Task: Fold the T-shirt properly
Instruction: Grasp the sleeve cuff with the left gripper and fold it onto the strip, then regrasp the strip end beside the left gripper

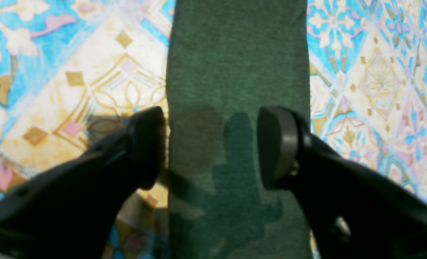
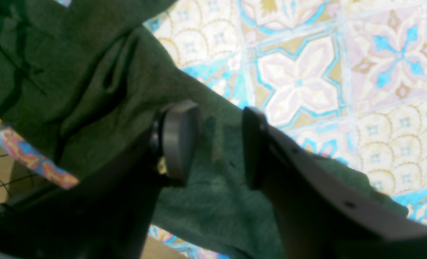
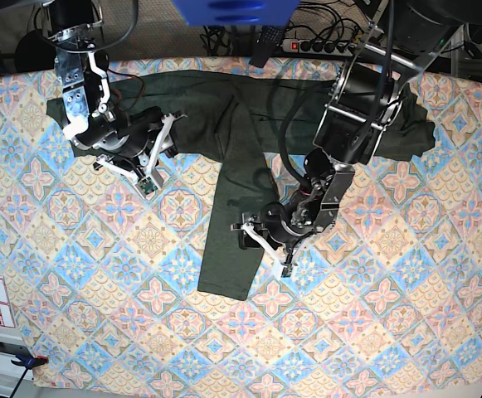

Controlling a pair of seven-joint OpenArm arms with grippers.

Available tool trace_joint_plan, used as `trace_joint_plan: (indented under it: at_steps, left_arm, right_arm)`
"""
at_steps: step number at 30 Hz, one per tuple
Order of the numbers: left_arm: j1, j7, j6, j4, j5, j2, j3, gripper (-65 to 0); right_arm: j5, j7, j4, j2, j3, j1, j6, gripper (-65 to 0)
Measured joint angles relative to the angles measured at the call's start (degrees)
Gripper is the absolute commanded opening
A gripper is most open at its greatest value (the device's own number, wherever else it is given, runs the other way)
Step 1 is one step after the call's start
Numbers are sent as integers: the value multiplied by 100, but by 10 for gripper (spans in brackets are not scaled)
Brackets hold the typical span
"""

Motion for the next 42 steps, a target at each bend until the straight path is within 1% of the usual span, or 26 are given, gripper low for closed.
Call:
trace_joint_plan:
  at_steps: [2, 3, 6, 8, 10, 14, 17, 23, 28, 33, 38, 42]
  left_arm:
    - [13, 90, -52, -4, -55, 11, 101, -587]
    - [31, 92, -66, -26, -42, 44, 94, -650]
    - [61, 85, -50, -24, -59, 105, 96, -650]
    - [92, 223, -28, 133, -48, 96, 96, -650]
    - [260, 372, -33, 568, -39, -133, 118, -650]
    - [861, 422, 87, 1821, -22, -647, 70, -650]
    - [1296, 400, 444, 2684, -7, -1040, -267, -650]
    - [2485, 424, 496, 4266, 2, -1690, -1005, -650]
    - [3536, 466, 481, 5619, -7, -2074, -1338, -650]
    - [4588, 426, 468, 6769, -11, -2127, -2122, -650]
    - [5340, 474, 483, 7176, 24, -2122, -2776, -650]
    - [5796, 459, 474, 7484, 2, -2120, -3130, -650]
  right_arm:
    - [2, 4, 0, -2, 70, 2, 2, -429]
    - [0, 0, 0, 2, 94, 2, 2, -429]
    - [-2, 0, 0, 2, 107, -2, 2, -429]
    - [-2, 0, 0, -2, 105, -2, 2, -429]
    - [-4, 0, 0, -4, 107, 0, 0, -429]
    - [-4, -2, 0, -15, 107, -2, 0, -429]
    - [-9, 2, 0, -20, 103, -9, 0, -429]
    - [-9, -15, 0, -35, 94, -9, 0, -429]
    - [7, -13, -7, -37, 63, 33, 2, -429]
    - [-7, -11, -17, -35, 61, 33, 2, -429]
    - [17, -11, -17, -39, 61, 31, 2, -429]
    - [17, -15, -17, -44, 61, 20, 2, -429]
